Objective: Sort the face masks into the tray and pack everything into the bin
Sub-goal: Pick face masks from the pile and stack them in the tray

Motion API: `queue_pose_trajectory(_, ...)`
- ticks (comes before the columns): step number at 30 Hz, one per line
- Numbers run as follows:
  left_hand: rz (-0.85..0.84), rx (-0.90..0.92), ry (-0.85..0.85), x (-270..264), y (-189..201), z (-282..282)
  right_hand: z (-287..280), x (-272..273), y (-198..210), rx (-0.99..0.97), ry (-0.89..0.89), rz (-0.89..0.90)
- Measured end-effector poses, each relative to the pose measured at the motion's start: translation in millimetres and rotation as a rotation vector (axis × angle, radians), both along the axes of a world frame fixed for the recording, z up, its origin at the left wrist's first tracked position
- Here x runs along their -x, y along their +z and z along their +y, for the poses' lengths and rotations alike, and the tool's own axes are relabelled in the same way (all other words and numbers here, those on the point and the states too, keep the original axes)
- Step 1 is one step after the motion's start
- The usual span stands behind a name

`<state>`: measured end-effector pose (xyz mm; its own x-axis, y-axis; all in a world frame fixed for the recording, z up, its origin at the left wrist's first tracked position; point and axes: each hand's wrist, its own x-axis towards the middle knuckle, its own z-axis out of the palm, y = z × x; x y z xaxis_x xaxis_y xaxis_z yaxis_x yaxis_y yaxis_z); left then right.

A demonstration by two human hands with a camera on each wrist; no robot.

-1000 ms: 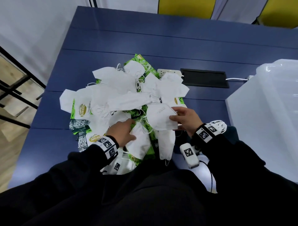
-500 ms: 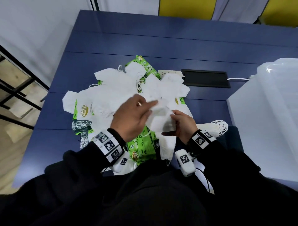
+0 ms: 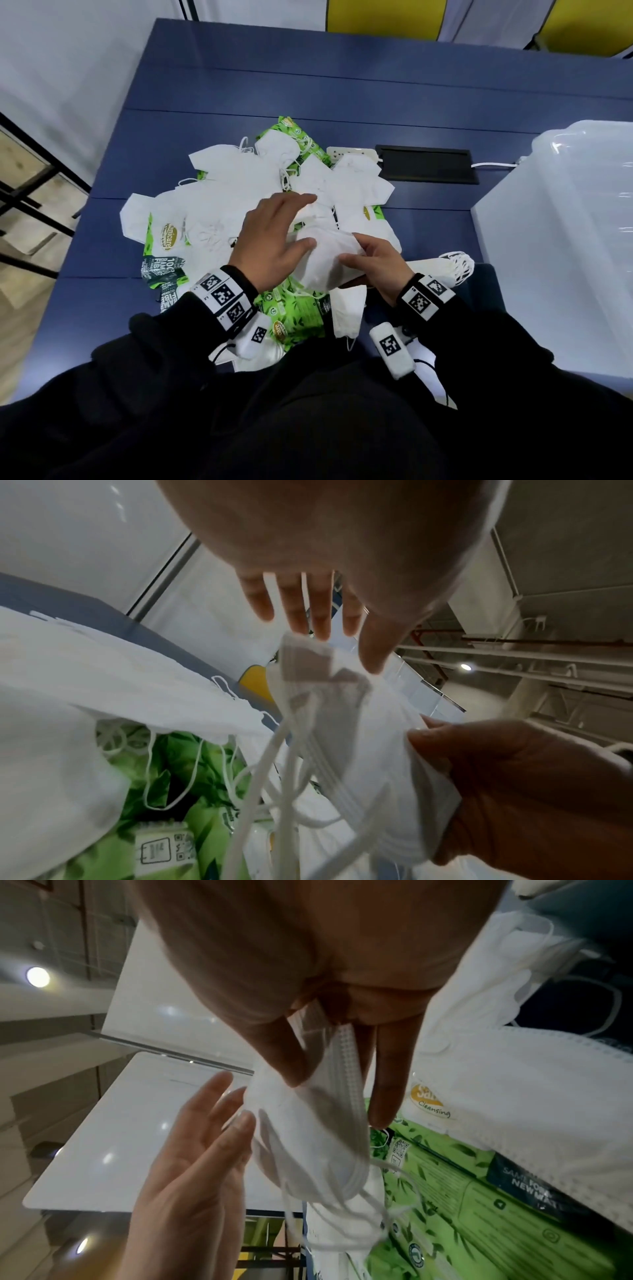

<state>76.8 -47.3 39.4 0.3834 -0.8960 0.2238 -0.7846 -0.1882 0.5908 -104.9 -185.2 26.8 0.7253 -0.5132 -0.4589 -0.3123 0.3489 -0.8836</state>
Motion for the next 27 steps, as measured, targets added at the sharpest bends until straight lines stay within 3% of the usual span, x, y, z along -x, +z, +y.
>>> queue_pose_trajectory(4,0.229,-0.149,-0.124,-0.2,-5.2,-2.6,4.6,-4.4,3.9,0.035,0.026,0.002)
queue_pose_trajectory(11,0.509,-0.016,0.11,9.5,-19.6,1.3,6.1,-3.4,-1.8,-0.02,-0.049,0.018)
queue_pose_trajectory(16,0.732,-0.048,0.158,17.0,-23.2,2.7,8.6,-8.2,-3.6,0.001,-0.109,0.032)
queue_pose_trajectory(27,0.827,-0.116,0.173,19.1,-21.4,17.7,17.1,-14.4,-5.9,0.129,-0.086,0.009)
